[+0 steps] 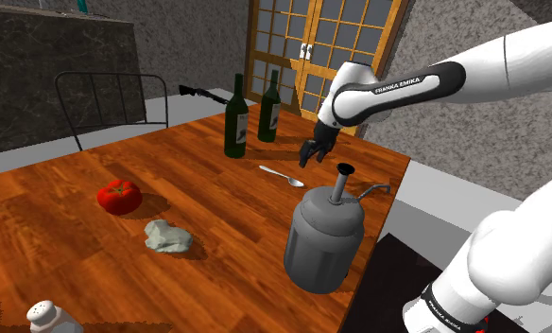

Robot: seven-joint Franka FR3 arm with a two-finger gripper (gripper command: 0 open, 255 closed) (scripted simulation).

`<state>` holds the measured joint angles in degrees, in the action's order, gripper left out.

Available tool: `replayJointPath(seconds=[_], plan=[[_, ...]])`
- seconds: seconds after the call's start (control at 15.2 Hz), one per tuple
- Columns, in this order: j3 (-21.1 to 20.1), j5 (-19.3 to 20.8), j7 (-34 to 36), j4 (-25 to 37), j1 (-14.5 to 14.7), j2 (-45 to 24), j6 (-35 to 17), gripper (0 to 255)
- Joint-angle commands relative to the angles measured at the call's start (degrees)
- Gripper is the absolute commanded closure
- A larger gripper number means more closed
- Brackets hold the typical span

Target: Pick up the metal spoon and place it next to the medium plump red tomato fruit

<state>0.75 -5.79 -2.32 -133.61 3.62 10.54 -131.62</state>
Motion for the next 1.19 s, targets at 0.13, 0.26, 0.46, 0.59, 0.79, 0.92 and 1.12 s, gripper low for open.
replayJointPath(seconds=[0.13,0.26,0.46,0.59,0.79,0.92,1.12], plan=[[-0.26,-2.10,-1.34,4.93,0.80,-8.46,-5.46,0],[-0.50,-3.18,-2.07,7.89,1.07,-12.62,-7.56,0],[-0.95,-4.65,-3.09,12.74,1.34,-18.65,-10.06,0],[-1.07,-4.84,-3.22,12.71,1.39,-19.85,-11.29,0],[-1.23,-5.15,-3.43,12.77,1.48,-21.71,-13.10,0],[-1.35,-5.35,-3.57,12.87,1.54,-22.99,-14.29,0],[-1.38,-5.41,-3.61,12.90,1.56,-23.36,-14.62,0]])
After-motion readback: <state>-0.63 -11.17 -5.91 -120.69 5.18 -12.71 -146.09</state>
